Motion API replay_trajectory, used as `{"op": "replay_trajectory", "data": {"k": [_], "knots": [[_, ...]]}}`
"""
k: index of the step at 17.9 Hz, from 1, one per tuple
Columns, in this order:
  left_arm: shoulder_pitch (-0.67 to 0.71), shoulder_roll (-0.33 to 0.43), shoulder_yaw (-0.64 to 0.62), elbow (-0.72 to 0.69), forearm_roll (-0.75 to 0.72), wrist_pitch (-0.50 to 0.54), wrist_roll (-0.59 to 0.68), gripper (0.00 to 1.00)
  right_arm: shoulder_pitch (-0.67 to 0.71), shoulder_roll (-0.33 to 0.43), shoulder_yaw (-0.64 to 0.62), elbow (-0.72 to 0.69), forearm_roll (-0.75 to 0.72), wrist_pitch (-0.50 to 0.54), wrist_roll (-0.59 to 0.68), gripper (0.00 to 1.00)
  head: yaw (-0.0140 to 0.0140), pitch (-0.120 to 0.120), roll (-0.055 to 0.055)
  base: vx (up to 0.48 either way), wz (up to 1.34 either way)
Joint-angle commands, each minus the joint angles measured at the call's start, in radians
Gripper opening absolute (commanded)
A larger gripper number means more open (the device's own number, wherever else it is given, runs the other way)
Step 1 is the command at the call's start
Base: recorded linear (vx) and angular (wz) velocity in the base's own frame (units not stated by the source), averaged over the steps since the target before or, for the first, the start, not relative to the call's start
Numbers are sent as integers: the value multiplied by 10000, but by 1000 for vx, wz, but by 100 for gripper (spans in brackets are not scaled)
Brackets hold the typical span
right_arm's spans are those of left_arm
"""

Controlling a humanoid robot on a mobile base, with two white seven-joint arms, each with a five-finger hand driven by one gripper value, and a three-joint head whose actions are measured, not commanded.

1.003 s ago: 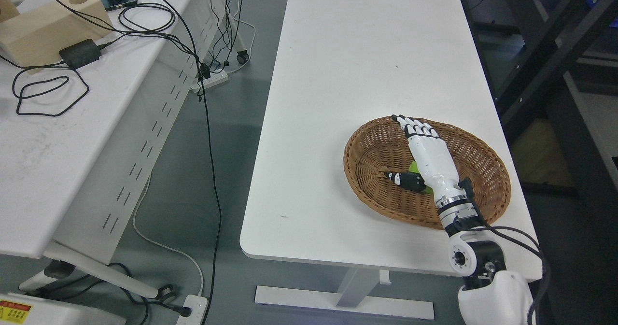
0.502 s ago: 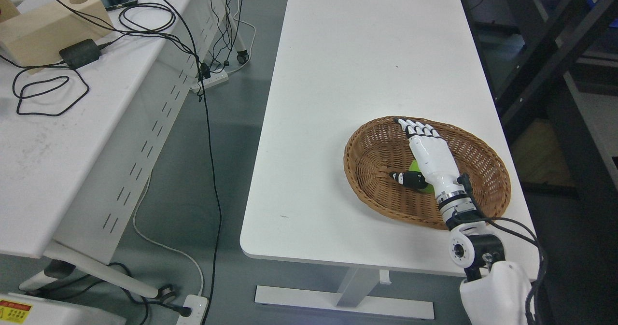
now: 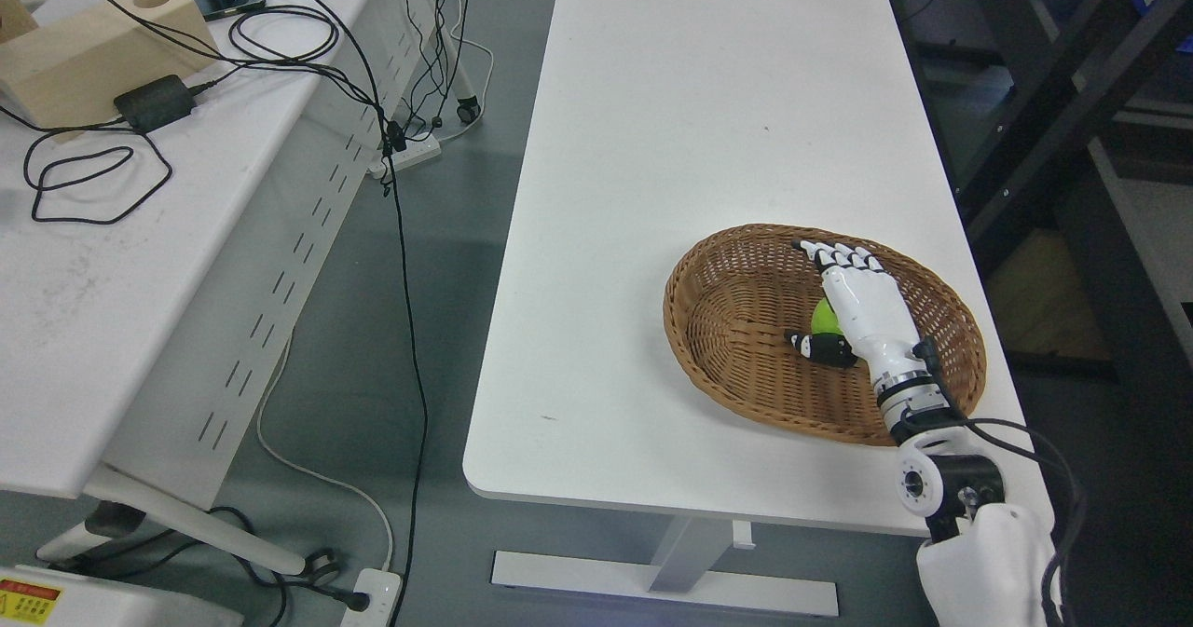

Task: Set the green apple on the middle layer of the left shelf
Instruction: 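Close the right hand around the green apple and lift it out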

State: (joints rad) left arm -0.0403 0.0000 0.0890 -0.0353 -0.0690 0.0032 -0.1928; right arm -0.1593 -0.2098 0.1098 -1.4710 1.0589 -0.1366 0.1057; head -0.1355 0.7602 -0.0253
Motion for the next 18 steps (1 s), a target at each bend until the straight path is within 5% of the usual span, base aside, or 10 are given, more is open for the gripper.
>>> {"op": "replay_trajectory", "data": {"k": [1,3,6,18], "knots": [[4,175,0,0,0,-63,-4,100,89,-356,-315,230,-20,-75,-14,60,0,0,0,0,0],[4,175,0,0,0,-48,-4,100,136,-372,-346,214,-35,-122,1,46,0,0,0,0,0],[4,175,0,0,0,-63,-4,100,273,-341,-744,153,-737,-717,17,2,0,0,0,0,0],[4,175,0,0,0,-48,-4,100,672,-325,-2813,-1149,-4511,-2161,17,1,0,0,0,0,0]]}}
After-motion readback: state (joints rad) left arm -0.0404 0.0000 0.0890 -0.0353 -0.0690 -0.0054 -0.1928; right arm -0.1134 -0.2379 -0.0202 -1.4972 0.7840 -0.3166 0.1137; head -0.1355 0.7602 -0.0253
